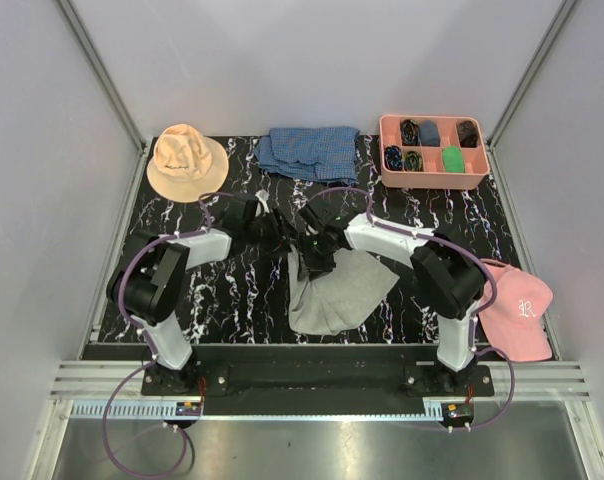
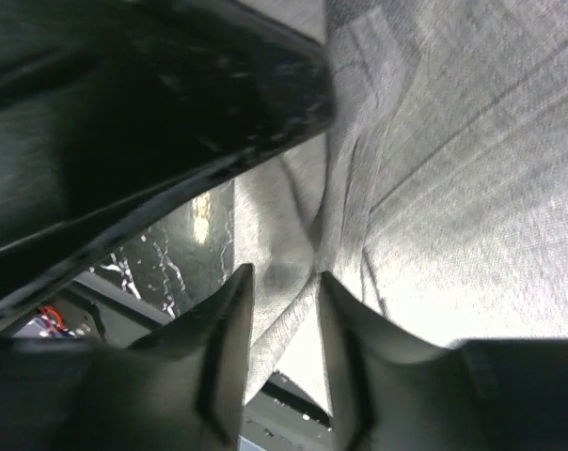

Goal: Fold the napkin, place the utensils inside, and roll it up
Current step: Roll the napkin with the utensil

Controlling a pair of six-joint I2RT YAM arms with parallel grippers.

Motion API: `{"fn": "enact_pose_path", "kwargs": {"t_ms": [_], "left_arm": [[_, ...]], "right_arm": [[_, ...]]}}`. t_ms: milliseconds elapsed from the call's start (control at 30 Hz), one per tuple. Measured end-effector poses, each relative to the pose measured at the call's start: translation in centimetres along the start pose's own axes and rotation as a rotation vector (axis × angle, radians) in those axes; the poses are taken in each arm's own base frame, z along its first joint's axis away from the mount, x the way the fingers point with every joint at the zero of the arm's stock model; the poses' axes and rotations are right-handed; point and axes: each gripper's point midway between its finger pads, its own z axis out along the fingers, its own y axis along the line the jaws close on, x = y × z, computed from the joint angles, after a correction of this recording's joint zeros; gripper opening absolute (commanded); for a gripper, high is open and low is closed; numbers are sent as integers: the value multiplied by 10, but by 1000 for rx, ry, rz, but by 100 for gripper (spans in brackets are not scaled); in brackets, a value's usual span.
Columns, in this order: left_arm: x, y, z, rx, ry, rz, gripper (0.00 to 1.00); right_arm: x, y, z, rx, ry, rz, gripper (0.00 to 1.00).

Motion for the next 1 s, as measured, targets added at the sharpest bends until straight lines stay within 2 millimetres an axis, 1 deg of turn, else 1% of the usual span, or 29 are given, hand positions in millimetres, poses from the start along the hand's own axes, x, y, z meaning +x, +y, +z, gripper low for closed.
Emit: {"fn": "enact_pose_path", "kwargs": {"t_ms": [100,133,233,400,500,567,633,667,800,867,1000], "left_arm": [[5,-5,3,13,8,1,54],[6,-7,4,17,10,0,54],[10,-9,7,22,17,-4,54],[16,-10,12,25,32,-7,54],[19,-8,16,21,40,-13,54],[21,-6,18,16,46,-17,54],[22,-5,19,13,49,-18,54],[22,-4,19,12,48,-19,54],[21,-5,19,13,48,-18,54],[22,-5,19,14,48,-17,54],[22,-5,20,13,49,-16,54]], "right_arm": [[0,2,-8,-8,-14,2,60],[0,4,-11,-12,-19,3,65],[-1,7,-19,-25,-36,6,68],[6,7,-30,-36,-43,15,69],[11,8,-36,-45,-44,26,68],[15,13,-41,-55,-48,25,65],[21,22,-44,-68,-46,13,61],[24,26,-44,-74,-43,10,54],[48,41,-39,-86,0,-15,42],[58,42,-35,-84,24,-13,37],[78,28,-26,-52,74,15,29]]}}
